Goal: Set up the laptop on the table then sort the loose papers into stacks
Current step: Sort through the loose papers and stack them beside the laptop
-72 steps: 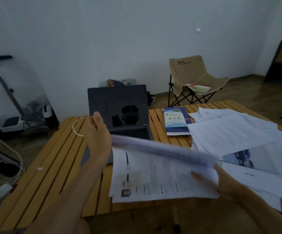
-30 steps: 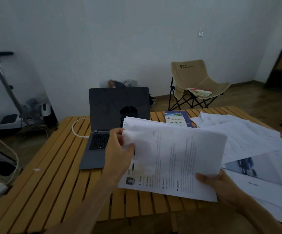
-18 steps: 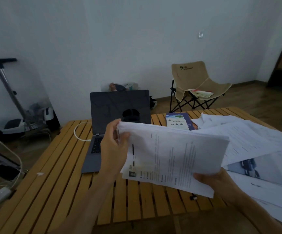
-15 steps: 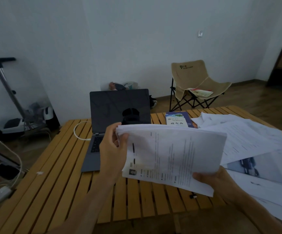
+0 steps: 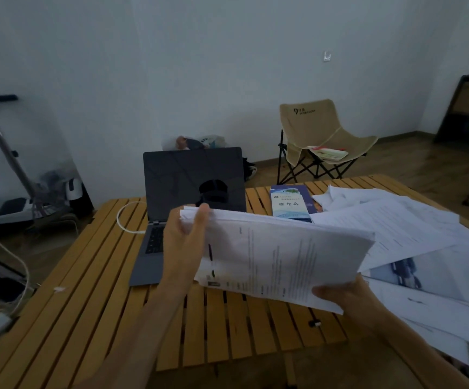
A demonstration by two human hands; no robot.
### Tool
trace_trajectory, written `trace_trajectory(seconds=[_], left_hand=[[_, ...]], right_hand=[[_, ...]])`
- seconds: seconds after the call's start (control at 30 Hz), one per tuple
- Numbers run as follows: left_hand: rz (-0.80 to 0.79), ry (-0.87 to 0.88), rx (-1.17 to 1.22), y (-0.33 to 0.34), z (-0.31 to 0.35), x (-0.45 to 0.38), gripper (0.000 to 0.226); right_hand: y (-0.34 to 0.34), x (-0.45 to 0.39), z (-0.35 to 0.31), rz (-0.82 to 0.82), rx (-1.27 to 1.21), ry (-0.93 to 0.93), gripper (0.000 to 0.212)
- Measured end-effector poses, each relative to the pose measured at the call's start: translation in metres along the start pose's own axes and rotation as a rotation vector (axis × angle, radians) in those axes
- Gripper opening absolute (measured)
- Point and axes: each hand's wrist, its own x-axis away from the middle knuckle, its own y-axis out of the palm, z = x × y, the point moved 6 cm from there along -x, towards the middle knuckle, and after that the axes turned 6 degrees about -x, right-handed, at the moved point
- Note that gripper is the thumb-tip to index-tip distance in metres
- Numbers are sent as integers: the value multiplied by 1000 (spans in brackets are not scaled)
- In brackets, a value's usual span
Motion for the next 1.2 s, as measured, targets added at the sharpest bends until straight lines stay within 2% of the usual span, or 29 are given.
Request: trace_trajectory(seconds=[0.23,0.3,0.43,0.53,0.63,0.77,0.87,0.9,0.97,1.07,1.2], left_hand=[[154,17,-5,6,14,-8,19],[216,30,-2,2,20,-6,15],[345,38,-4,-9,17,-3,20],[316,-27,4,-6,1,2,29],[288,-32,-7,-2,0,1,31],[170,16,36,0,6,0,31],[43,82,35,-1,6,1,24],[32,110,11,-2,6,1,20],[61,158,-46,-6,7,2,15],[126,226,-139,-8,8,4,18],[211,239,-152,-11,8,5,21]], right_hand=[[5,-2,-4,12,-91,-33,28],[5,-1,-6,0,-83,-49,34],[12,2,-4,-11,-4,-10,22],[14,5,3,2,19,68,56],[13,5,5,21,-60,97,41],[12,8,6,68,-120,132,41],[6,10,7,111,-120,196,75],[3,10,8,116,-121,212,72],[2,12,6,121,-159,243,50],[5,14,3,112,-168,262,51],[12,17,1,97,-195,304,41]])
